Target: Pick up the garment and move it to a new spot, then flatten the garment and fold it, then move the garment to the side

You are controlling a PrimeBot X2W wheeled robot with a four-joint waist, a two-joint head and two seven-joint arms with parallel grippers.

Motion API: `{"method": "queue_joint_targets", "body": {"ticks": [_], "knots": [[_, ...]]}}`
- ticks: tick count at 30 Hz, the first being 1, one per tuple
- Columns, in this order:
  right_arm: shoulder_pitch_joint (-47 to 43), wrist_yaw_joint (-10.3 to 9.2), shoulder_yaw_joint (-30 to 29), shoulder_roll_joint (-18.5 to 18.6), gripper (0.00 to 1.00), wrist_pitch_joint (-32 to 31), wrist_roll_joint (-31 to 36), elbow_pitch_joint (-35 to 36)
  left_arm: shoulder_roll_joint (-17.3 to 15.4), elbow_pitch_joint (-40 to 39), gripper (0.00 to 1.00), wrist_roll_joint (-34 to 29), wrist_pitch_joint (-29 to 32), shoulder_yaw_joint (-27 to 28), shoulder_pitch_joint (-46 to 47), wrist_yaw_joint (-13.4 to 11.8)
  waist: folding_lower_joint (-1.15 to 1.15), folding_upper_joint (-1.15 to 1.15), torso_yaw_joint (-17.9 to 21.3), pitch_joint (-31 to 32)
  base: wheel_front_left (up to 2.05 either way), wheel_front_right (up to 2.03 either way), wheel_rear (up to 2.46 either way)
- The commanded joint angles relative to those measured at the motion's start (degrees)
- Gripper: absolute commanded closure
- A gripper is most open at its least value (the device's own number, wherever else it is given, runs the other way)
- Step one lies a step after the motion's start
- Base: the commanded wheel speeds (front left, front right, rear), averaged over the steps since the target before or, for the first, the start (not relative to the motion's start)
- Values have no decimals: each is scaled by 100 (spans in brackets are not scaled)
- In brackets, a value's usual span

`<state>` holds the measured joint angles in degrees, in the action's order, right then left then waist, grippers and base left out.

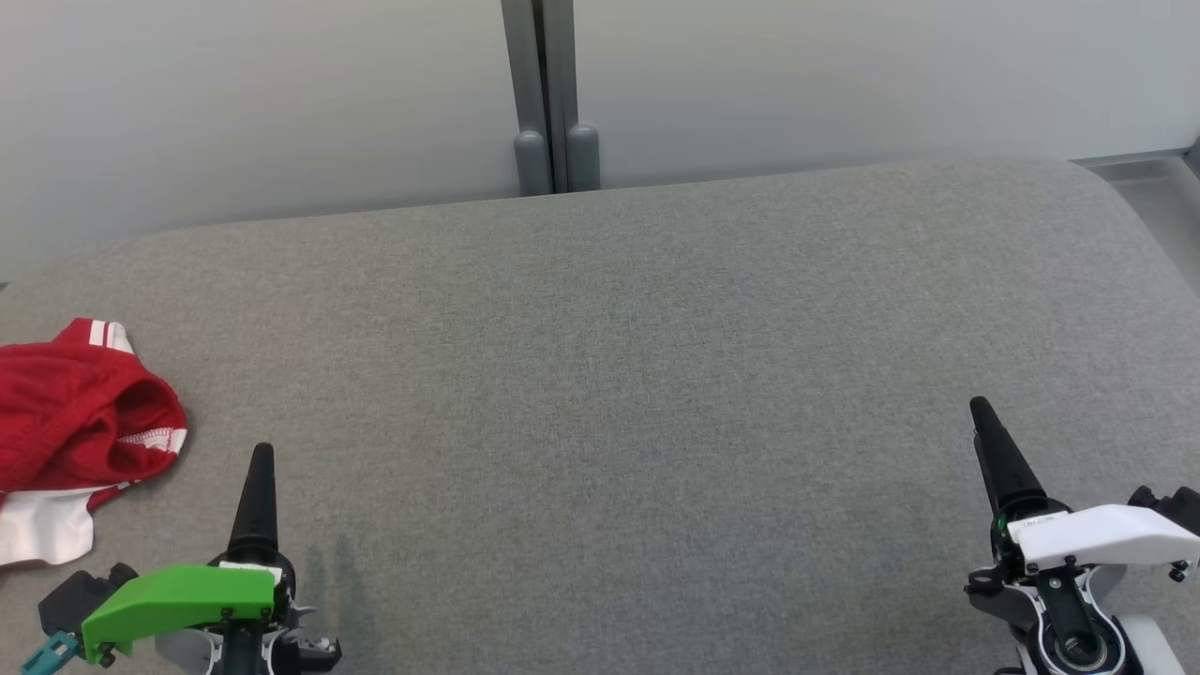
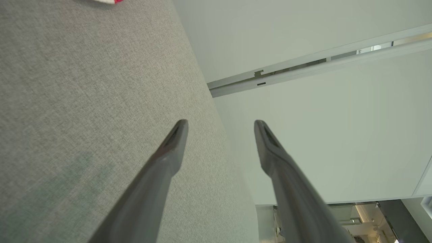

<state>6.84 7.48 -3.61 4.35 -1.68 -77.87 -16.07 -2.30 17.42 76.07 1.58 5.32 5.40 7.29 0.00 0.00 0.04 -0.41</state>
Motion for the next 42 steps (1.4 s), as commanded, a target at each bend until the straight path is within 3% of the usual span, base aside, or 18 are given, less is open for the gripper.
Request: {"method": "queue_joint_targets", "body": {"ticks": [1,19,42], "knots": [[195,3,21,54,0,82,308,128,-40,-71,0,-355,-76,-35,227,6,0,0,0,-4,0,0,0],[174,3,87,-84,0,479,2352,282,-39,-46,0,-2492,-472,-341,264,-181,0,0,-20,-30,0,0,0],[320,3,278,-125,0,892,4141,188,-51,284,0,-4194,-886,-714,420,-408,0,0,-24,-60,0,0,0]]}}
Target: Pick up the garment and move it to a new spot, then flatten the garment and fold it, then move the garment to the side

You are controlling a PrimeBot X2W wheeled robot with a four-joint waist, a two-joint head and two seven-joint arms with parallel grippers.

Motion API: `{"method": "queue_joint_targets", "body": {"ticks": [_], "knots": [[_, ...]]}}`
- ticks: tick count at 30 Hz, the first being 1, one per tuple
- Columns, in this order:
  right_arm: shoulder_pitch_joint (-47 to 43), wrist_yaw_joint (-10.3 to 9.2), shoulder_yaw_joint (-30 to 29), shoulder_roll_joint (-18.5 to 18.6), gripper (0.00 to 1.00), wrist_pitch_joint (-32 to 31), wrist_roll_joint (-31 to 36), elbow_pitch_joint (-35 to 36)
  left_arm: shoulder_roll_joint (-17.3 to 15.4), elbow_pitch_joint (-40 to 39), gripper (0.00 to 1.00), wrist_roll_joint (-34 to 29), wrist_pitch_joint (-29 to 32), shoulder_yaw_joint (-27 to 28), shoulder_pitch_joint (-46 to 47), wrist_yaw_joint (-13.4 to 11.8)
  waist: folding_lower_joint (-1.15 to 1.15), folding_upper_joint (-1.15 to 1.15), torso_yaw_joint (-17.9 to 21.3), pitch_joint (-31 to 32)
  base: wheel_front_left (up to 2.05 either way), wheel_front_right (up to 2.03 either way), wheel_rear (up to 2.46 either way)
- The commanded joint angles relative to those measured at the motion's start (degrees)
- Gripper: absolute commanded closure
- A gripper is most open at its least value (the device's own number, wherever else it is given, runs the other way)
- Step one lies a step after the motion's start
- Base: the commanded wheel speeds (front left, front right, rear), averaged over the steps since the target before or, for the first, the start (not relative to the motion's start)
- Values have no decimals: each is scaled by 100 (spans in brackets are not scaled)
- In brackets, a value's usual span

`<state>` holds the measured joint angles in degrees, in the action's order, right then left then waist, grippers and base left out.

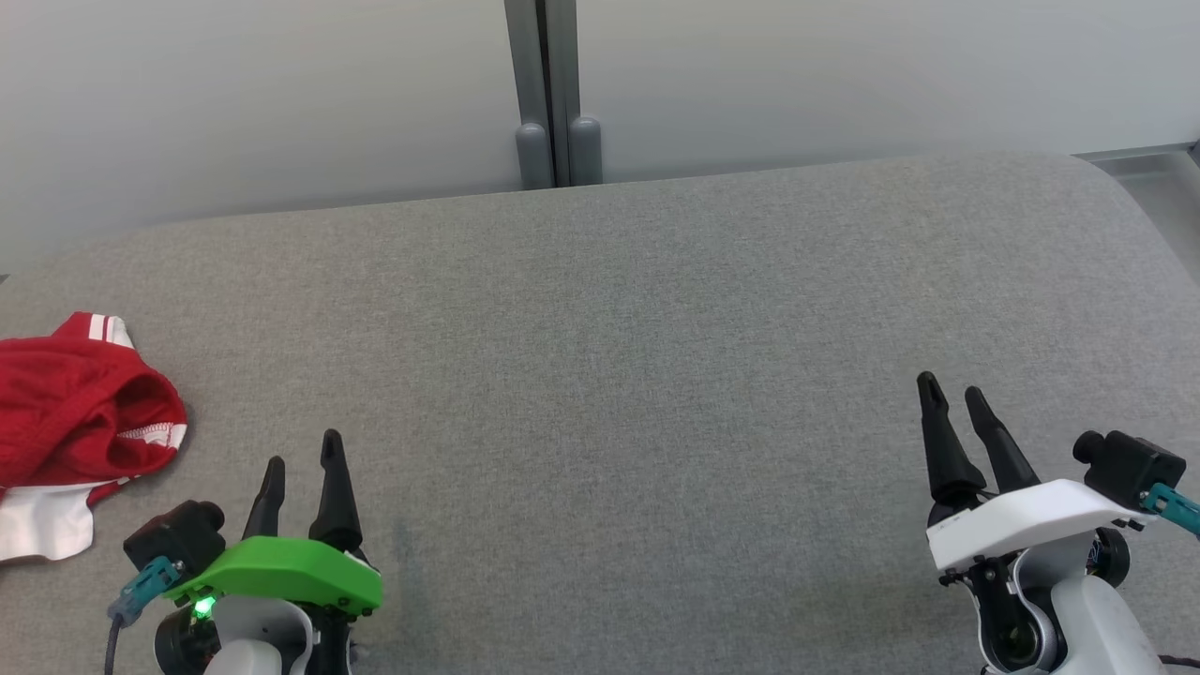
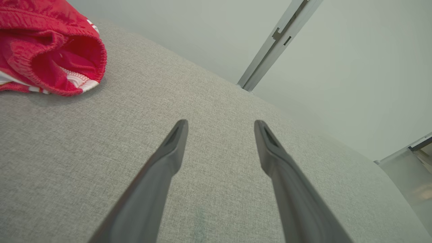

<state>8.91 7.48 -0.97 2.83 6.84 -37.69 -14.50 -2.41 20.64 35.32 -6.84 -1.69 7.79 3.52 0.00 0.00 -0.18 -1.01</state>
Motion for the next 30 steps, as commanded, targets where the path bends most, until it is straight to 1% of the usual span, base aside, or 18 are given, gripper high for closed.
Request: {"method": "queue_joint_targets", "body": {"ticks": [1,12,20,30], "knots": [[126,3,27,25,0,56,182,21,-40,-29,0,-187,-56,-31,194,-40,0,0,-3,-1,0,0,0],[190,3,131,14,0,225,928,-181,-84,254,0,-1020,-225,-299,316,-182,0,0,-1,4,0,0,0],[239,3,83,8,0,339,1467,-357,-130,368,0,-1468,-339,-437,299,-309,0,0,23,-2,0,0,0],[280,3,57,5,0,468,1952,-367,-210,55,0,-1981,-462,-626,83,-410,0,0,19,-22,0,0,0]]}}
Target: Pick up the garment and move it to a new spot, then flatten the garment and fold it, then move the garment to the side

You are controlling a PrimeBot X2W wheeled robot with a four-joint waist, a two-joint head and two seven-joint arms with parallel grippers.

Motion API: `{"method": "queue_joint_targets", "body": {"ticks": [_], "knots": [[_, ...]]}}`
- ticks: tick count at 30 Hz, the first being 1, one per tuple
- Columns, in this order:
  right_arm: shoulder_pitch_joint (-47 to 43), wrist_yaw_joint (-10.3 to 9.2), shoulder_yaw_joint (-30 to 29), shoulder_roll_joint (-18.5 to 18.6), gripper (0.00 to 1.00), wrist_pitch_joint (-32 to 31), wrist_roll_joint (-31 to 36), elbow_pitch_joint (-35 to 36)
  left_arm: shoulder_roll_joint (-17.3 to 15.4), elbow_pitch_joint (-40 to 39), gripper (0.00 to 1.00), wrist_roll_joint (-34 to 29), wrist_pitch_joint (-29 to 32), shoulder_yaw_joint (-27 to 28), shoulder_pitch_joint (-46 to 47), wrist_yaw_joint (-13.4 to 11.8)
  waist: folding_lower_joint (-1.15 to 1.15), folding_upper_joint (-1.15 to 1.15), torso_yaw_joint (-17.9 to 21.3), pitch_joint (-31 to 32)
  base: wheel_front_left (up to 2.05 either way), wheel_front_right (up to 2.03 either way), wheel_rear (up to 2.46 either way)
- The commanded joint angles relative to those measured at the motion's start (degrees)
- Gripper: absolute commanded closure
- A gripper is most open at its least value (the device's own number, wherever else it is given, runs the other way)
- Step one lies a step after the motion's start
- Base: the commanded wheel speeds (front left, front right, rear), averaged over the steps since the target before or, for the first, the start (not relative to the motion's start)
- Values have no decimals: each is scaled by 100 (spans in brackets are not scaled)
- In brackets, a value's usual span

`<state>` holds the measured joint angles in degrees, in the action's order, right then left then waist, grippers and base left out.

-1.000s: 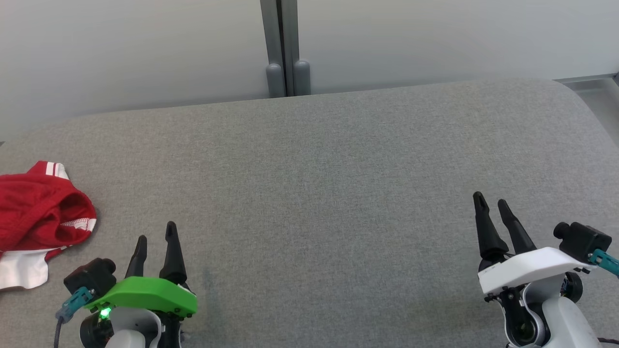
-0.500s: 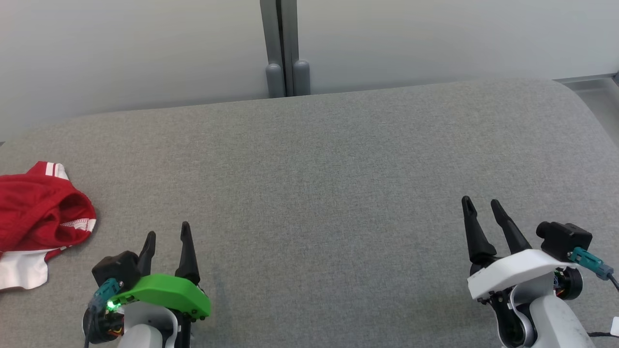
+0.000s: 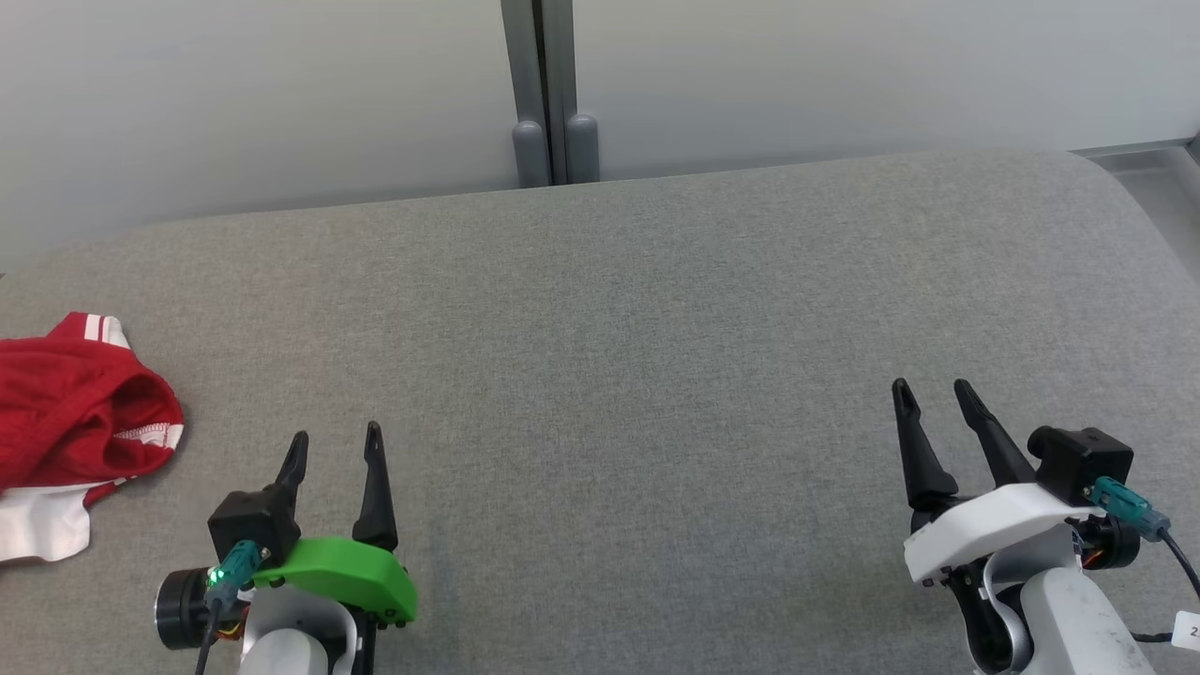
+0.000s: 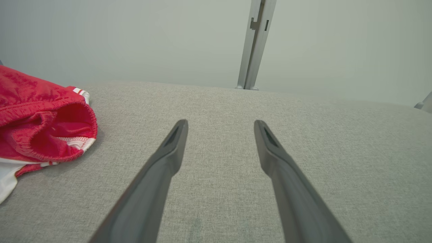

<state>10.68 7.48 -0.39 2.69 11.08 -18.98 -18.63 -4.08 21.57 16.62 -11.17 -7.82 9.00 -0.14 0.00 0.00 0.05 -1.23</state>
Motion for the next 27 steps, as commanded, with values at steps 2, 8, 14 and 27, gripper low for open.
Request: {"method": "queue_joint_targets", "body": {"ticks": [2,8,14,27], "knots": [[90,3,8,22,0,68,156,89,-46,-72,0,-200,-63,-23,-80,-75,0,0,-13,1,0,0,0],[39,2,19,25,0,136,400,66,-57,-135,0,-456,-127,-80,-207,-111,0,0,-47,0,0,0,0],[-10,2,-4,28,0,211,666,3,-22,-18,0,-643,-198,-73,-271,-182,0,0,-60,0,0,0,0],[-160,1,-89,33,0,358,1207,-46,55,3,0,-1056,-348,78,-437,-115,0,0,-51,-2,0,0,0]]}}
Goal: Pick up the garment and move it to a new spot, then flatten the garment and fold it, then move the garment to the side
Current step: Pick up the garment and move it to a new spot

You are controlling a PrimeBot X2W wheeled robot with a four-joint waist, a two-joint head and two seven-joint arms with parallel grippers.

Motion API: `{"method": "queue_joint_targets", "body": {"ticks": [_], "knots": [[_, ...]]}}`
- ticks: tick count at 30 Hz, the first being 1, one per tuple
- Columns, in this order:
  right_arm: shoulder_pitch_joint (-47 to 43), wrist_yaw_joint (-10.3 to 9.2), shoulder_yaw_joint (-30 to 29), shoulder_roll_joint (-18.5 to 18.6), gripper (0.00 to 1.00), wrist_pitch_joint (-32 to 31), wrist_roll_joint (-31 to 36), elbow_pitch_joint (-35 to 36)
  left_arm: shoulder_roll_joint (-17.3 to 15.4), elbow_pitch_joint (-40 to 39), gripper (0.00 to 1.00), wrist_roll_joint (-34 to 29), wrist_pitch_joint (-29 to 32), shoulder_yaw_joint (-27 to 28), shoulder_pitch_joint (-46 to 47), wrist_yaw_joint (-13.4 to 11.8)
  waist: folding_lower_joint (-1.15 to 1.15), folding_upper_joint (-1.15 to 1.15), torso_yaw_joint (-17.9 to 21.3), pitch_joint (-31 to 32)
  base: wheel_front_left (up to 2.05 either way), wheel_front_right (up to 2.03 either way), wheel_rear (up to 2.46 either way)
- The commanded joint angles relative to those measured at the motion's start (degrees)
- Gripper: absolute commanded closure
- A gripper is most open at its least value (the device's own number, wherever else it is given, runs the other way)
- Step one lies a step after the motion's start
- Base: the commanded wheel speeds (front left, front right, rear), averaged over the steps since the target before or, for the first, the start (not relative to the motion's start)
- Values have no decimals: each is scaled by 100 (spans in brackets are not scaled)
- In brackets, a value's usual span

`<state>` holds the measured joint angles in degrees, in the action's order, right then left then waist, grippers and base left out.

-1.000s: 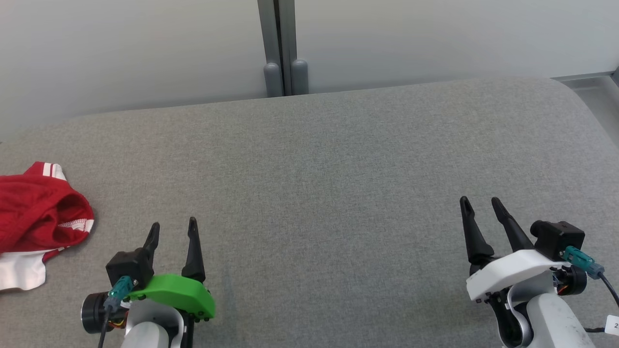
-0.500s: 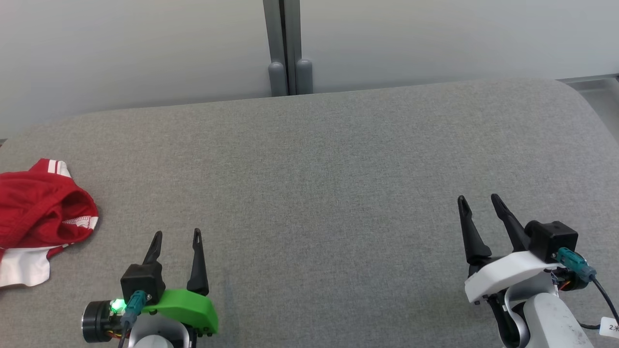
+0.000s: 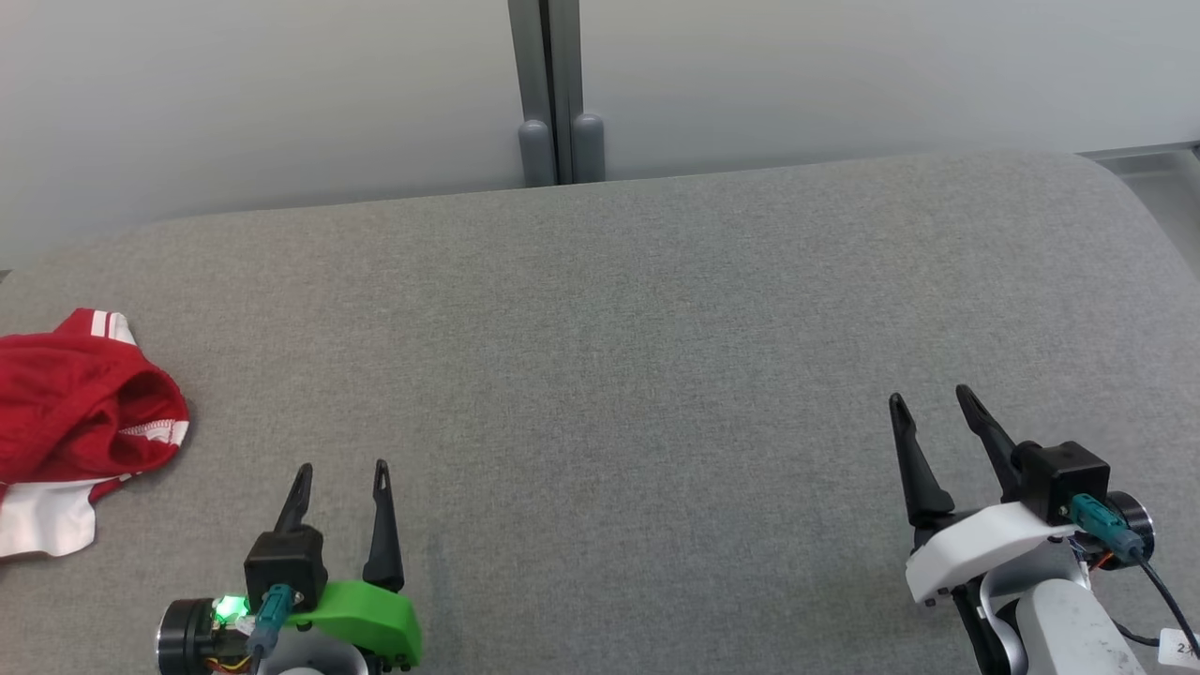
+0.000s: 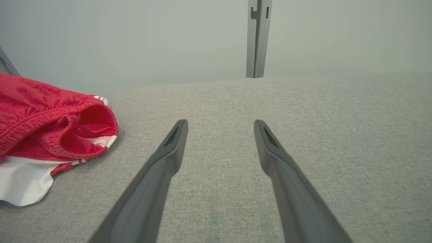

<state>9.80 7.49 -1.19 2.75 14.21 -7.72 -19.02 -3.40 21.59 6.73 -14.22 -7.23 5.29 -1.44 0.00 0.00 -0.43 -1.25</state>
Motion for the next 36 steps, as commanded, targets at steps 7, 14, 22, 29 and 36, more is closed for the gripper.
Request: {"method": "queue_joint_targets", "body": {"ticks": [7,14,22,29,36], "knots": [[-67,0,48,29,0,108,398,-26,16,18,0,-346,-113,62,-68,-21,0,0,-185,-55,0,0,0],[-50,-1,127,27,0,105,321,-8,34,86,0,-264,-96,165,-24,17,0,0,-760,-172,0,0,0],[-30,-1,300,28,0,105,254,-17,42,93,0,-190,-95,369,-126,8,0,0,-1667,-245,0,0,0],[11,-2,500,30,0,106,186,-82,45,118,0,-142,-95,600,-285,-34,0,0,-2415,-267,0,0,0],[-35,-2,673,30,0,105,90,-130,46,106,0,-73,-95,785,-479,-89,0,0,-2993,-237,0,0,0]]}}
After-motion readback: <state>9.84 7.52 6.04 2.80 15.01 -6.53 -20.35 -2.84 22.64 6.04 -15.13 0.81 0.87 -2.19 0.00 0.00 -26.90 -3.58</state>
